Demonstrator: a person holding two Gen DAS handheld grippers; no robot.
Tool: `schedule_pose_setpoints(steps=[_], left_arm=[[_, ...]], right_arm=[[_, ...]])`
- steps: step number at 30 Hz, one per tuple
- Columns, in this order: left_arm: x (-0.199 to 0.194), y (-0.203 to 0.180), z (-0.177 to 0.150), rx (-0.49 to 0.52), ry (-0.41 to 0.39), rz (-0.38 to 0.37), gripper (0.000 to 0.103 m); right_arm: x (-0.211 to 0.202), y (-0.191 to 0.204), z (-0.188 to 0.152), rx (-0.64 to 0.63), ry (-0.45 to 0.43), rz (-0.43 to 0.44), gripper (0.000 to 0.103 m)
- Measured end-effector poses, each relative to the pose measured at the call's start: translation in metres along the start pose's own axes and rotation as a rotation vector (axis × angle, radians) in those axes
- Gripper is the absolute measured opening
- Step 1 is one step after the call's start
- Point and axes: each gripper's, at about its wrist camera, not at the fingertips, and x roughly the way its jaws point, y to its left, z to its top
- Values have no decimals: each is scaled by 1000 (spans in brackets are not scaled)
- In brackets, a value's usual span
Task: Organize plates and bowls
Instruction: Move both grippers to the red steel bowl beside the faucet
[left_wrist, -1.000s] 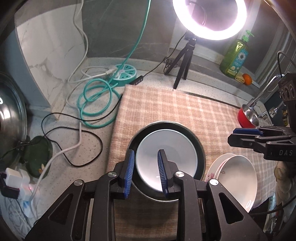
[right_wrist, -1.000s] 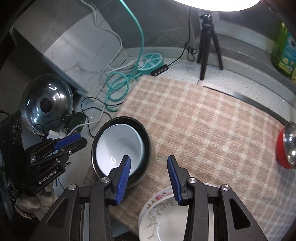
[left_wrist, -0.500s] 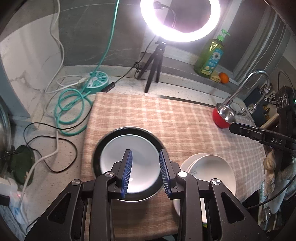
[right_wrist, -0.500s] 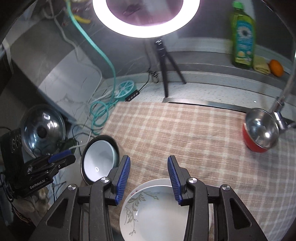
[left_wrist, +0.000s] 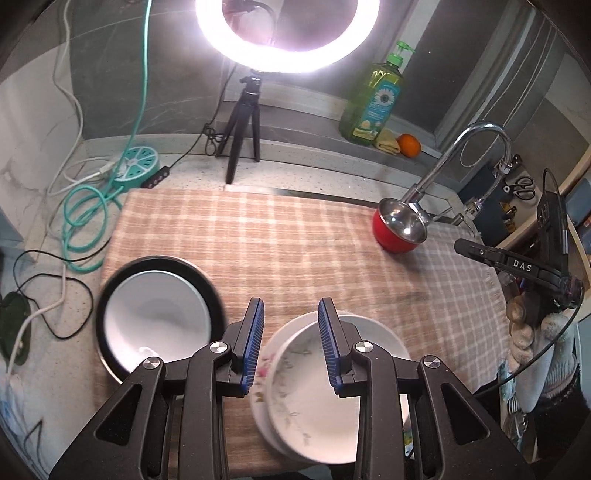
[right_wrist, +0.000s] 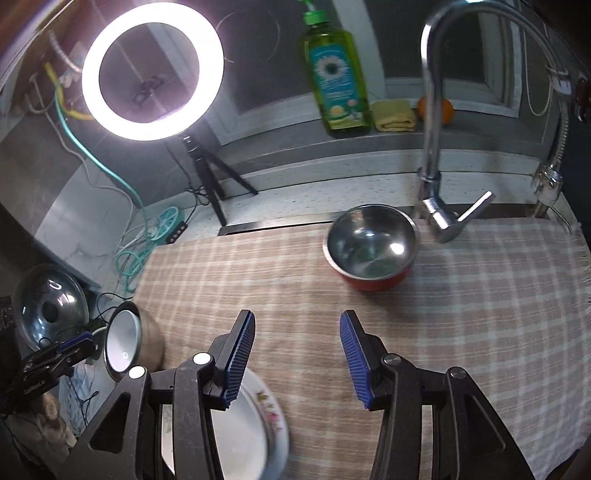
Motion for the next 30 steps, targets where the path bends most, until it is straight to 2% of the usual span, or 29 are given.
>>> schedule_pose_setpoints(steps=[8,13,17,23,30], left_arm=[[21,-63,4,-38,-15,5,28],[56,-102,17,-69,-31,-19,28],[90,-129,36,-55,-24,-10,28],[150,-141,69,-76,59,-6,28],[202,-135,88,-100,153,35,28]], right_arm=[[-1,-53,13,-87,-3,-27,44],[5,-80,26,-123,-5,-25,44],[17,-99,37,-110,5,-11,44],[42,-114,48,-61,30,23,43],[63,-118,54,-23,8,11,40]])
